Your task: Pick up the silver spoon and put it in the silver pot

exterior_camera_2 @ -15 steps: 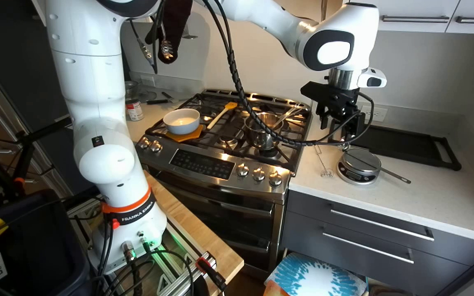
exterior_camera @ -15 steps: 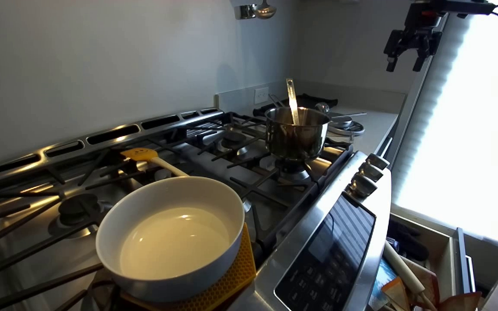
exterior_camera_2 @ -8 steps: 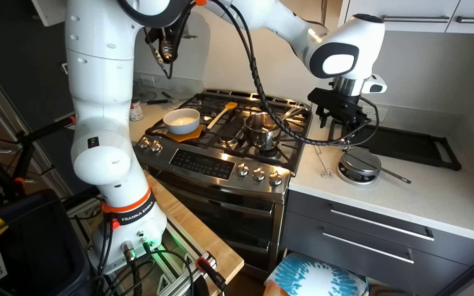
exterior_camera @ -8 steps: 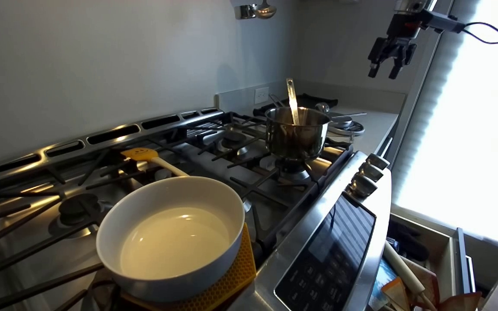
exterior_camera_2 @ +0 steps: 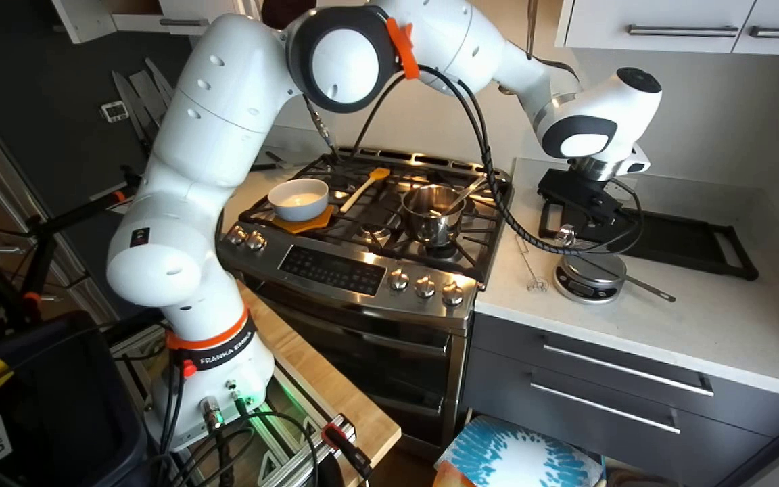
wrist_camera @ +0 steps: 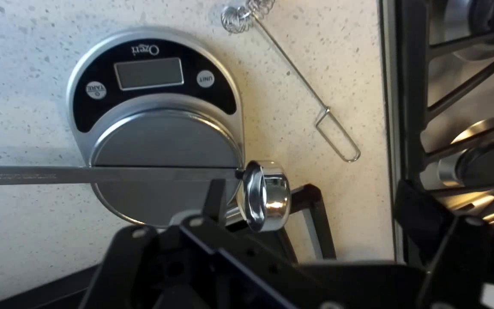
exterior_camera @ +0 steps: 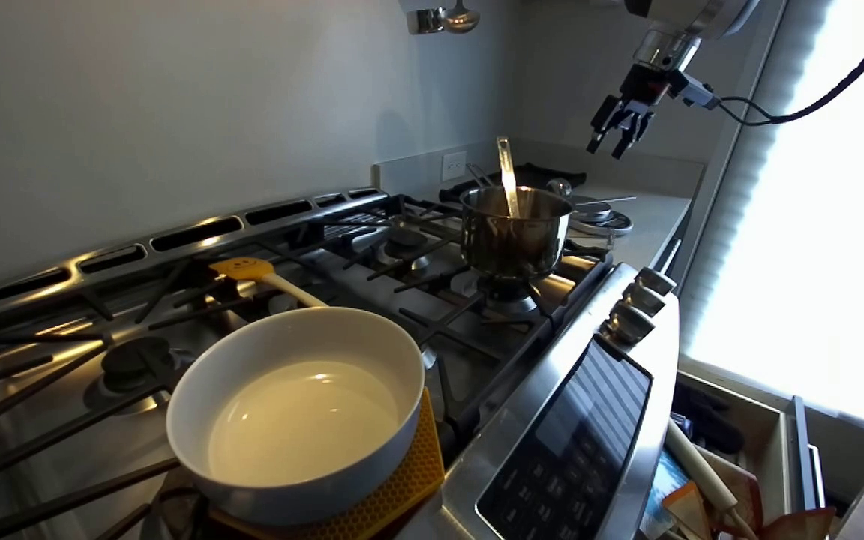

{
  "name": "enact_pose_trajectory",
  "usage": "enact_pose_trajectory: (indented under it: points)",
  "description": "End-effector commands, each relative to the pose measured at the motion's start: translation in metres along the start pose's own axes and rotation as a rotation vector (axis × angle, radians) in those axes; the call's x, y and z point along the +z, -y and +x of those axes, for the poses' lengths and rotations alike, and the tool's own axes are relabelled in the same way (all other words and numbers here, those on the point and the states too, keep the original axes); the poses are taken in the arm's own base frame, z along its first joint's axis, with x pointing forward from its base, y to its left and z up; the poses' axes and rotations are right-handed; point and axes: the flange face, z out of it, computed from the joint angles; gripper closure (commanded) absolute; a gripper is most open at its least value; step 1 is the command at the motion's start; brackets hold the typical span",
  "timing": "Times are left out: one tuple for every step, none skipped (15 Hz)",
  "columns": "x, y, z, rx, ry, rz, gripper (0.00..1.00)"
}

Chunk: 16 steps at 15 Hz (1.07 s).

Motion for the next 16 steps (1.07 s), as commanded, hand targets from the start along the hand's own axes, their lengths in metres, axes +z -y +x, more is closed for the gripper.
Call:
enact_pose_trajectory:
  points:
    - [0.001, -0.004, 0.003, 0.003, -0.007, 0.004, 0.0]
    - [0.005, -0.004, 0.004, -0.018, -0.026, 0.065, 0.0]
    - [0.012, -0.007, 0.005, -0.023, -0.048, 0.115, 0.0]
    - [0.016, -0.007, 0.007, -0.035, -0.062, 0.162, 0.0]
    - [0.022, -0.008, 0.007, -0.046, -0.077, 0.219, 0.0]
    - [0.026, -0.011, 0.005, -0.053, -0.073, 0.254, 0.0]
    - [0.032, -0.017, 0.003, -0.05, -0.062, 0.271, 0.0]
    - [0.035, -0.026, -0.002, -0.036, -0.04, 0.267, 0.0]
    - [0.042, -0.034, -0.006, -0.028, -0.027, 0.266, 0.0]
    - [0.046, -0.041, -0.009, -0.025, -0.033, 0.289, 0.0]
    - [0.055, -0.047, -0.01, -0.034, -0.05, 0.311, 0.0]
    - [0.057, -0.053, -0.01, -0.058, -0.08, 0.333, 0.0]
    - [0.061, -0.058, -0.009, -0.071, -0.11, 0.344, 0.0]
    - [0.064, -0.062, -0.007, -0.071, -0.14, 0.359, 0.0]
    - [0.057, -0.048, -0.011, -0.05, -0.081, 0.307, 0.0]
    - [0.061, -0.053, -0.01, -0.055, -0.099, 0.318, 0.0]
